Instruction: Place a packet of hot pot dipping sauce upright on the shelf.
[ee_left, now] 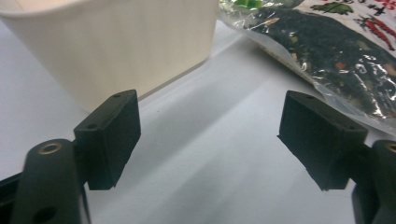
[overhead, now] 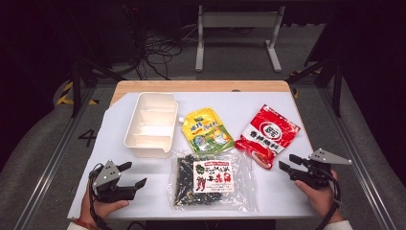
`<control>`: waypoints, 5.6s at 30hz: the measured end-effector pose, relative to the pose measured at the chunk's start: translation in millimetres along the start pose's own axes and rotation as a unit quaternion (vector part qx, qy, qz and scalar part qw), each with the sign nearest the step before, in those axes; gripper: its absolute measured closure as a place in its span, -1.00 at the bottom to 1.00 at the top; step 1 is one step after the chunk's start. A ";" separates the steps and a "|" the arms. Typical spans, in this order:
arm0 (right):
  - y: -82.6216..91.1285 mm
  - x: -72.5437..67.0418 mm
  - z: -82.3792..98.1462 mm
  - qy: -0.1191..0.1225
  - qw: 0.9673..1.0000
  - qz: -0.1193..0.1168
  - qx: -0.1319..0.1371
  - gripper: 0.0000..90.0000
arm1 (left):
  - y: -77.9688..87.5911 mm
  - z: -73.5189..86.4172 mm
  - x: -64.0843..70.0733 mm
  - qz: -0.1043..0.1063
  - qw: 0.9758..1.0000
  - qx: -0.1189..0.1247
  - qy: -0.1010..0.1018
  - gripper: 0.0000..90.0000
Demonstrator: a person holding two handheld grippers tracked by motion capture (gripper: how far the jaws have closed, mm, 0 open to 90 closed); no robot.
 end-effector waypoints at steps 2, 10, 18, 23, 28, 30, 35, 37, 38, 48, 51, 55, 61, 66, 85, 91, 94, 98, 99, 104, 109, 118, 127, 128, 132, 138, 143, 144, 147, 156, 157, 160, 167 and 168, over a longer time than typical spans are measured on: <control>-6.3 6.8 -0.2 -0.017 1.000 0.009 -0.011 -0.20 | -2.0 -0.7 3.3 0.003 1.000 0.000 -0.005 -0.59; -42.2 15.2 -6.4 -0.080 0.994 -0.035 -0.065 -0.36 | -2.6 1.2 12.9 0.022 1.000 0.000 -0.009 -0.60; -62.0 15.0 -14.0 -0.118 0.991 -0.040 -0.058 -0.39 | -1.6 -0.7 18.0 0.036 0.999 0.007 -0.005 -0.62; -71.8 12.9 -22.1 -0.126 0.988 -0.050 -0.067 0.36 | -6.3 -3.6 20.2 0.046 0.999 0.006 -0.003 -0.62; -73.3 11.8 -26.5 -0.097 0.992 -0.063 -0.059 0.89 | -11.6 -6.8 21.3 0.054 0.999 0.004 -0.003 -0.62; -70.8 11.8 -27.1 -0.089 0.993 -0.061 -0.054 0.99 | -14.3 -8.7 21.1 0.056 0.998 0.001 -0.008 -0.62; -68.6 13.5 -26.4 -0.079 0.993 -0.068 -0.053 0.98 | -20.0 -13.8 22.2 0.064 0.998 -0.003 -0.008 -0.62; -69.8 17.2 -27.3 -0.094 0.993 -0.043 -0.052 0.41 | -21.8 -15.1 23.3 0.067 0.998 -0.004 -0.012 -0.62; -69.8 17.2 -27.3 -0.094 0.993 -0.043 -0.052 0.41 | -22.4 -15.2 23.8 0.067 0.998 -0.007 -0.017 -0.62; -91.3 4.2 -31.9 -0.102 0.992 -0.016 -0.069 -0.36 | -24.4 -16.5 26.6 0.080 0.997 -0.006 -0.012 -0.62; -94.9 4.2 -35.9 -0.102 0.991 -0.023 -0.085 -0.06 | -26.2 -18.1 27.5 0.081 0.996 -0.009 -0.019 -0.62; -96.4 6.6 -38.4 -0.096 0.990 -0.029 -0.094 0.21 | -28.7 -20.1 28.3 0.086 0.996 -0.008 -0.022 -0.62; -97.8 3.7 -40.1 -0.077 0.992 -0.043 -0.084 0.56 | -34.3 -27.4 32.5 0.096 0.995 -0.011 -0.027 -0.62; -95.3 -0.9 -40.4 -0.045 0.996 -0.043 -0.068 0.71 | -37.9 -38.0 36.8 0.102 0.994 -0.003 -0.036 -0.62; -56.7 -2.6 -65.2 0.023 0.998 -0.015 0.061 0.77 | -53.0 -73.6 50.2 0.126 0.991 0.019 -0.042 -0.66; -41.3 -13.9 -76.8 0.033 0.993 -0.031 0.106 0.77 | -63.3 -88.6 52.5 0.142 0.989 0.027 -0.041 -0.66; -38.2 -29.0 -80.8 0.043 0.991 -0.055 0.118 0.77 | -68.1 -95.5 51.8 0.145 0.988 0.031 -0.038 -0.66; -40.1 -48.0 -81.5 0.059 0.988 -0.082 0.117 0.77 | -80.6 -112.9 53.4 0.164 0.985 0.047 -0.023 -0.66; -40.1 -48.0 -81.5 0.059 0.988 -0.082 0.117 0.77 | -80.6 -112.9 53.4 0.164 0.985 0.047 -0.023 -0.66; -40.4 -78.5 -81.5 0.086 0.981 -0.123 0.123 0.77 | -97.0 -126.8 60.9 0.175 0.983 0.048 -0.023 -0.69; -42.1 -106.4 -77.9 0.116 0.974 -0.154 0.117 0.77 | -104.4 -135.3 63.3 0.183 0.981 0.057 -0.017 -0.71; -50.6 -134.4 -69.4 0.148 0.965 -0.191 0.100 0.77 | -104.9 -135.3 55.8 0.202 0.975 0.090 0.005 -0.46; -55.6 -146.0 -63.7 0.172 0.961 -0.199 0.089 0.76 | -95.0 -135.9 57.4 0.200 0.972 0.117 -0.024 0.91; -55.9 -145.8 -63.6 0.172 0.960 -0.200 0.091 0.76 | -93.8 -136.2 56.3 0.193 0.973 0.119 -0.030 1.00; -57.4 -145.7 -62.8 0.168 0.961 -0.201 0.086 0.72 | -90.4 -137.4 56.3 0.189 0.973 0.128 -0.030 1.00; -52.1 -139.0 -63.5 0.154 0.965 -0.193 0.085 0.40 | -81.6 -141.7 59.7 0.198 0.970 0.134 -0.038 1.00; -38.0 -130.9 -61.1 0.145 0.965 -0.205 0.081 0.12 | -73.4 -144.4 58.8 0.193 0.969 0.144 -0.046 1.00; -34.3 -129.2 -60.3 0.144 0.966 -0.201 0.080 0.09 | -71.6 -145.1 59.0 0.191 0.970 0.145 -0.049 1.00; -22.4 -123.1 -57.3 0.151 0.968 -0.185 0.083 0.00 | -67.4 -147.0 59.6 0.188 0.969 0.151 -0.056 1.00; -8.7 -91.7 -44.0 0.125 0.981 -0.136 0.064 -0.10 | -57.8 -152.7 64.0 0.188 0.967 0.155 -0.075 1.00; -9.0 -89.1 -42.6 0.123 0.982 -0.131 0.060 -0.10 | -57.5 -153.1 64.0 0.189 0.967 0.155 -0.080 1.00; -8.6 -84.6 -40.9 0.114 0.984 -0.128 0.057 -0.10 | -56.7 -154.1 63.8 0.188 0.966 0.155 -0.082 1.00; -9.5 -77.9 -37.0 0.103 0.986 -0.122 0.049 -0.12 | -48.6 -160.5 61.6 0.183 0.966 0.161 -0.085 1.00; -10.3 -77.7 -36.4 0.104 0.986 -0.121 0.048 -0.12 | -46.6 -162.0 59.9 0.181 0.966 0.163 -0.086 1.00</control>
Point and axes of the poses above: each handheld gripper's, and its own axes: y roughly backward along the jaws, z roughly out of its underside, x roughly to its right, the point moved 3 cm from there along -y, roughly forward along the jaws, and after that the axes turned 2 degrees about z, right-handed, at the moved point
